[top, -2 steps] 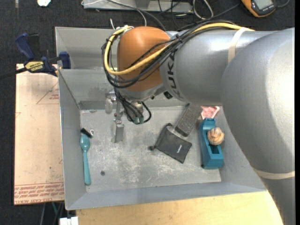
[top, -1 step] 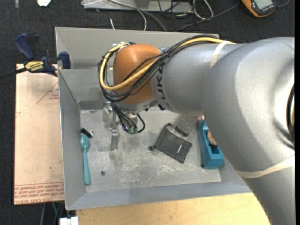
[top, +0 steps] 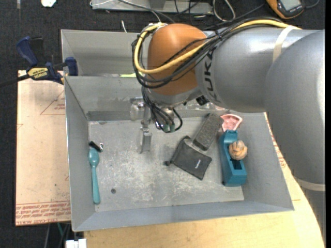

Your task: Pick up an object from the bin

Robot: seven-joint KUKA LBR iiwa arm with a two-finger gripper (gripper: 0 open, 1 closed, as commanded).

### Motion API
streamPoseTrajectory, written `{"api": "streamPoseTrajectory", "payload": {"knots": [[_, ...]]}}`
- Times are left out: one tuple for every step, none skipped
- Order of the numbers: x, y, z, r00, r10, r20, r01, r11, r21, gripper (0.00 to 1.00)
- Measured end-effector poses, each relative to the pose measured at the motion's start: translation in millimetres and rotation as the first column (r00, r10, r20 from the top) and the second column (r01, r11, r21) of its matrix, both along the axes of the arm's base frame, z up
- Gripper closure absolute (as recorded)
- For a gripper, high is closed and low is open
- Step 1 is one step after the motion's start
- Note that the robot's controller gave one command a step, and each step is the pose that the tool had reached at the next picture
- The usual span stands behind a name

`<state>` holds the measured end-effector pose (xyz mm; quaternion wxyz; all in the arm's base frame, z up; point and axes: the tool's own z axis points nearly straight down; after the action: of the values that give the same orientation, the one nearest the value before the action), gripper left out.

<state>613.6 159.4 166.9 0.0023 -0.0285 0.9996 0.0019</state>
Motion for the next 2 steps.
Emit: {"api": "streamPoseTrajectory", "payload": {"knots": [[-52.5, -77.6, 30.3, 1.0, -0.019, -0.009, 0.019, 1.0, 0.002, 1.0], [-52.6, -77.5, 30.3, 1.0, -0.018, -0.009, 0.018, 1.0, 0.002, 0.0]]}}
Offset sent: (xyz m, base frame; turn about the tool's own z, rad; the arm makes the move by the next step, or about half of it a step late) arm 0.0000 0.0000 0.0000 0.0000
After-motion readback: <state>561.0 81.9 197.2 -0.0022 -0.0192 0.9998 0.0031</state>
